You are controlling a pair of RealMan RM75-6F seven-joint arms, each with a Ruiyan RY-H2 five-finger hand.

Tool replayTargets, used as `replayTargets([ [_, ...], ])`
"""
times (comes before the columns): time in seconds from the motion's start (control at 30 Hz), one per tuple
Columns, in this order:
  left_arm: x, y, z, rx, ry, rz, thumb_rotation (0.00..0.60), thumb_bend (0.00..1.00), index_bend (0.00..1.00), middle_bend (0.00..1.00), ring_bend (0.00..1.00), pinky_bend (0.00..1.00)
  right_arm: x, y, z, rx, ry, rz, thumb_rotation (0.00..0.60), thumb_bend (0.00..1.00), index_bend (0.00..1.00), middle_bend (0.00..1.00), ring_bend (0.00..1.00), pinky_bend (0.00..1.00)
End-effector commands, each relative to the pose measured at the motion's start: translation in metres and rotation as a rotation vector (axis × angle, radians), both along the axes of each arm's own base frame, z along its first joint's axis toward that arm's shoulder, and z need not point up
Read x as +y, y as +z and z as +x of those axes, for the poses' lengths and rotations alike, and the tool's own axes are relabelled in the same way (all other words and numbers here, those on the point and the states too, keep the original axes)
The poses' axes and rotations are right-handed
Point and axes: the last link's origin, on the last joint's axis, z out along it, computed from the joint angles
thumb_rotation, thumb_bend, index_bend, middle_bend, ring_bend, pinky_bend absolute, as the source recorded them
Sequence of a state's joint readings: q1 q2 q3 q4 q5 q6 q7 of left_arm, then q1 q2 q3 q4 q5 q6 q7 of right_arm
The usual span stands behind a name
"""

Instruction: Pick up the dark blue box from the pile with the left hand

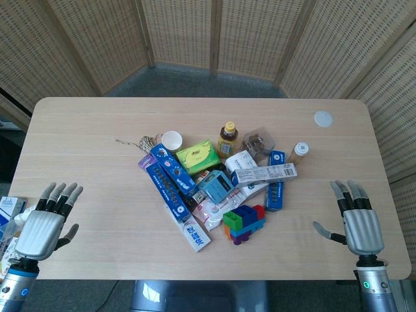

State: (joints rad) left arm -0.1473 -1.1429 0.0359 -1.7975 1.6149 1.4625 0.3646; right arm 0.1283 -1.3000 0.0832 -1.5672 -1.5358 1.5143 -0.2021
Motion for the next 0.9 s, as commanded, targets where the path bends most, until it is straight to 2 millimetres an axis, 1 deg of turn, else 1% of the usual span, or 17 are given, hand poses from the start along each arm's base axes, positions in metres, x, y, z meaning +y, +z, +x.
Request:
replayTargets([
  [0.03,0.0,-0.001,-0.001,-0.007,0.0,-0.008,0.6,0.39,0.03,0.0,0.0,0.0,-0.001,-0.001,0.002,-0.027,-0.002,0.006,0.0,0.19,0.0,0.13,0.0,0.0],
  [0.3,0.004,0.005,0.0,-0.001,-0.03,0.005,0.6,0.39,0.02,0.0,0.0,0.0,0.002,0.004,0.007,-0.036,0.019,-0.013,0.0,0.19,0.0,0.13,0.0,0.0],
  [0.5,0.019,-0.001,-0.001,0.06,-0.07,-0.018,0.6,0.39,0.0,0.0,0.0,0.0,0.006,0.007,0.007,-0.031,0.011,-0.02,0.0,0.19,0.0,0.13,0.0,0.0],
  [0.6,0.033,-0.01,-0.002,0.115,-0.097,-0.038,0.6,0.39,0.0,0.0,0.0,0.0,0.005,0.009,0.007,-0.028,0.009,-0.025,0.0,0.19,0.0,0.12,0.0,0.0],
  [0.67,0.045,-0.02,-0.003,0.153,-0.117,-0.055,0.6,0.39,0.0,0.0,0.0,0.0,0.004,0.009,0.009,-0.025,0.011,-0.024,0.0,0.19,0.0,0.12,0.0,0.0],
  [0.8,0.068,-0.045,0.0,0.2,-0.176,-0.048,0.6,0.39,0.0,0.0,0.0,0.0,0.003,0.009,0.009,-0.023,0.006,-0.023,0.0,0.19,0.0,0.12,0.0,0.0],
  [0.83,0.074,-0.054,0.001,0.212,-0.191,-0.046,0.6,0.39,0.0,0.0,0.0,0.0,0.004,0.01,0.009,-0.022,0.003,-0.024,0.0,0.19,0.0,0.12,0.0,0.0],
  [0.9,0.082,-0.067,0.002,0.222,-0.209,-0.048,0.6,0.39,0.0,0.0,0.0,0.0,0.004,0.012,0.009,-0.018,0.001,-0.029,0.0,0.19,0.0,0.12,0.0,0.0],
])
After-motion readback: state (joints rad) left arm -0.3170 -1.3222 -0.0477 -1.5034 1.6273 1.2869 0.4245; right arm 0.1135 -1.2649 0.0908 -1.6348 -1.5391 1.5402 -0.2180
